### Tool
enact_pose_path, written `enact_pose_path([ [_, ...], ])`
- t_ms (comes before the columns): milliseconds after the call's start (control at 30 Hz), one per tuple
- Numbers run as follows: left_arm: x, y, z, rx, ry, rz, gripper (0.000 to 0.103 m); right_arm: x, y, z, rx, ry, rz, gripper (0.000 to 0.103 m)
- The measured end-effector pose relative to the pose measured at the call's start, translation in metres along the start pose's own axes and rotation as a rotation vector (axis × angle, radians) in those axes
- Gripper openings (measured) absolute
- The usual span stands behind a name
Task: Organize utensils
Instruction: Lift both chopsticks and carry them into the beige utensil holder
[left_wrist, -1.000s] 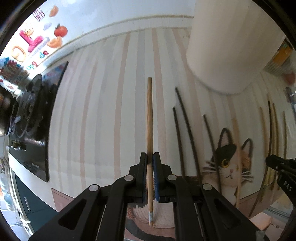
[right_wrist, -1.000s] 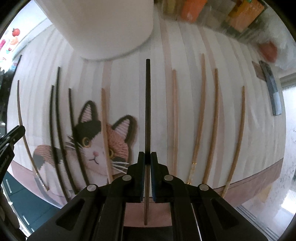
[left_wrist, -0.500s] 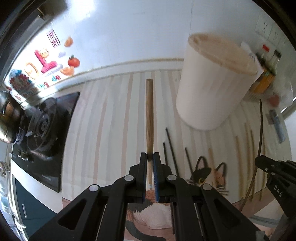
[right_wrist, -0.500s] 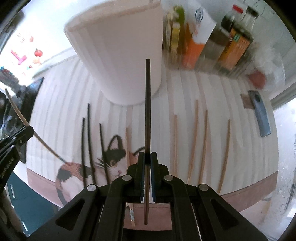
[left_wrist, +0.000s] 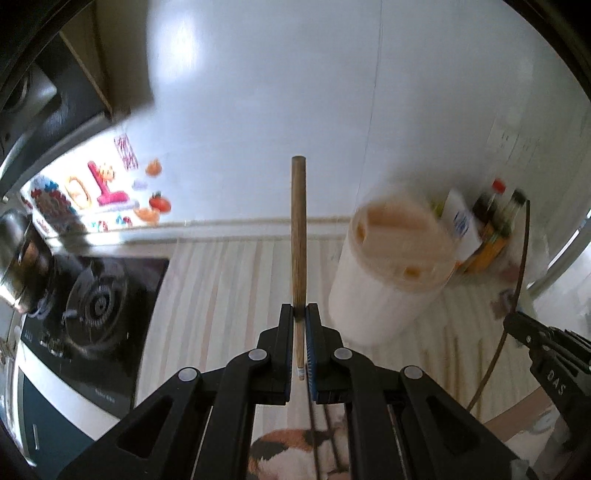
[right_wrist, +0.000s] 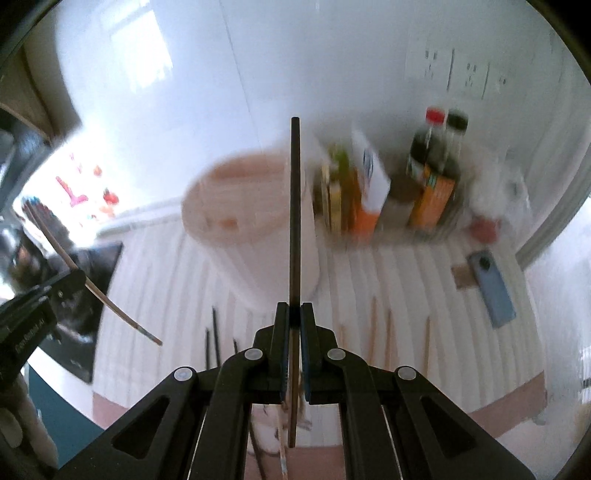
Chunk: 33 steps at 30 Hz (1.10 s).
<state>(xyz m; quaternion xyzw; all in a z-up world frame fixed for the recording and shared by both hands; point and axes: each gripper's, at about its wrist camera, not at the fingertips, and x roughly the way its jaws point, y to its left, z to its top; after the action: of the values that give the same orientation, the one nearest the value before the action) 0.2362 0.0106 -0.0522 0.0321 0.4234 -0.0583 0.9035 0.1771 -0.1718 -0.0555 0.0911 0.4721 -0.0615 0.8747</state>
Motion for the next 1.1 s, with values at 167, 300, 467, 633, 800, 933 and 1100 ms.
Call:
enact_pose_path([
  [167, -0.023, -0.003, 0.028, -0.003, -0.038, -0.06, 0.004, -0.022, 0.004, 0.042, 0.011, -0.093, 0.012, 0.006],
  [300, -0.038, -0.005, 0.053, -0.005, -0.077, -0.094, 0.004, -0.032, 0.007, 0.076, 0.012, -0.166, 0.011, 0.006],
  [467, -0.045, -0.014, 0.082, 0.001, -0.116, -0.116, 0.004, -0.033, 0.006, 0.114, 0.025, -0.216, 0.018, 0.006],
  [633, -0.041, -0.027, 0.111, 0.001, -0.108, -0.145, 0.004, -0.02, 0.004, 0.142, 0.04, -0.244, 0.011, 0.006],
  [800, -0.019, -0.044, 0.128, 0.014, -0.091, -0.16, 0.004, 0.003, 0.001, 0.164, 0.067, -0.259, 0.007, 0.006],
  [933, 0.005, -0.055, 0.136, 0.016, -0.06, -0.168, 0.004, 0.021, -0.002, 0.179, 0.088, -0.266, 0.014, 0.006],
  [1100, 0.038, -0.063, 0.141, 0.009, -0.013, -0.167, 0.004, 0.043, -0.001, 0.19, 0.092, -0.281, 0.03, 0.006],
])
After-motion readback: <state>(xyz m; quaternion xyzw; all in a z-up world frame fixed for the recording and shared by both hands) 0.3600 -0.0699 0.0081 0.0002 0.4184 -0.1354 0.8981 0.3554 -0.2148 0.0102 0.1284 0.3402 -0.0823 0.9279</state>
